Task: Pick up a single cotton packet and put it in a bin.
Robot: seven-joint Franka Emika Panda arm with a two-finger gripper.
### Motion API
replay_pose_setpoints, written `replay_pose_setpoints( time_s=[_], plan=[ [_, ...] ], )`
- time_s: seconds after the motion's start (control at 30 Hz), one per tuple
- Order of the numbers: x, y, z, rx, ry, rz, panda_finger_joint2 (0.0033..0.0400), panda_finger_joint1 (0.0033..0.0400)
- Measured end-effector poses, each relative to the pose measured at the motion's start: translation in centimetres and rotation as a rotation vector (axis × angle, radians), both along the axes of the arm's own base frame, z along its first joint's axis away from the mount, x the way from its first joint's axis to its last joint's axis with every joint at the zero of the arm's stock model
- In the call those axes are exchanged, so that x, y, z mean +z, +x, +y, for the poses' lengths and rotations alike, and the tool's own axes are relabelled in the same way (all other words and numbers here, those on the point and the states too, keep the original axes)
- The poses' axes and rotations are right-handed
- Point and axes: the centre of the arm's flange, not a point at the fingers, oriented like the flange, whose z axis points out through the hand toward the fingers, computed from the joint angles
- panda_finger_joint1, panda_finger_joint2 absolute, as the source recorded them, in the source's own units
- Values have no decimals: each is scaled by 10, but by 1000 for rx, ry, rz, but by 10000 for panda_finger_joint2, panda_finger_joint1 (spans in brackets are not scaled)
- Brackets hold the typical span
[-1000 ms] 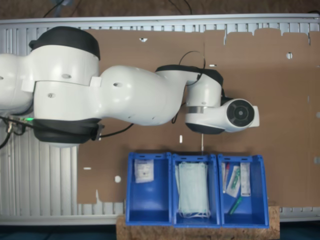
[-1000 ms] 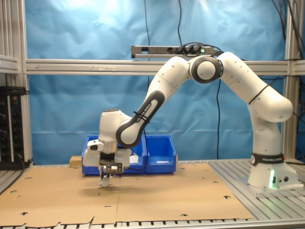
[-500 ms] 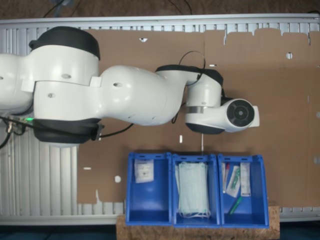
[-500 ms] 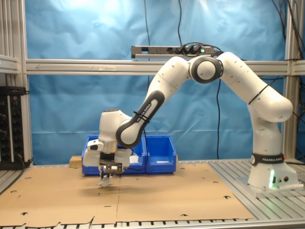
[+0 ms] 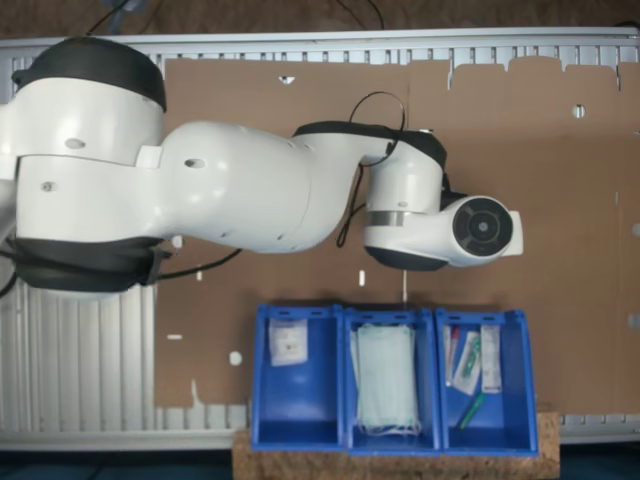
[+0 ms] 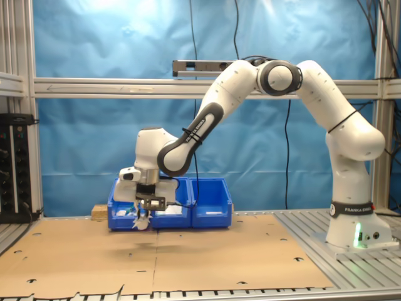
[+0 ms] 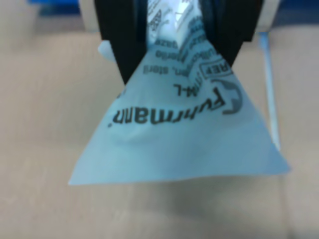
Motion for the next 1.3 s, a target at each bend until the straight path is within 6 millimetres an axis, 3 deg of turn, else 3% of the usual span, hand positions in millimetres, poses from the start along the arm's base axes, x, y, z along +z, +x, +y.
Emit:
replay_pose_setpoints(
  time_s=[0.3, 0.5, 0.53, 0.9, 1.3],
  plan=[
    [60, -36, 2, -11, 15, -26, 74, 74],
    [84, -72, -1, -28, 25, -22, 75, 75],
    [89, -85, -4, -38, 28, -16, 75, 75],
    [95, -143, -28, -76, 21, 29, 75, 75],
    [112, -173, -65, -120, -6, 31, 75, 75]
  ],
)
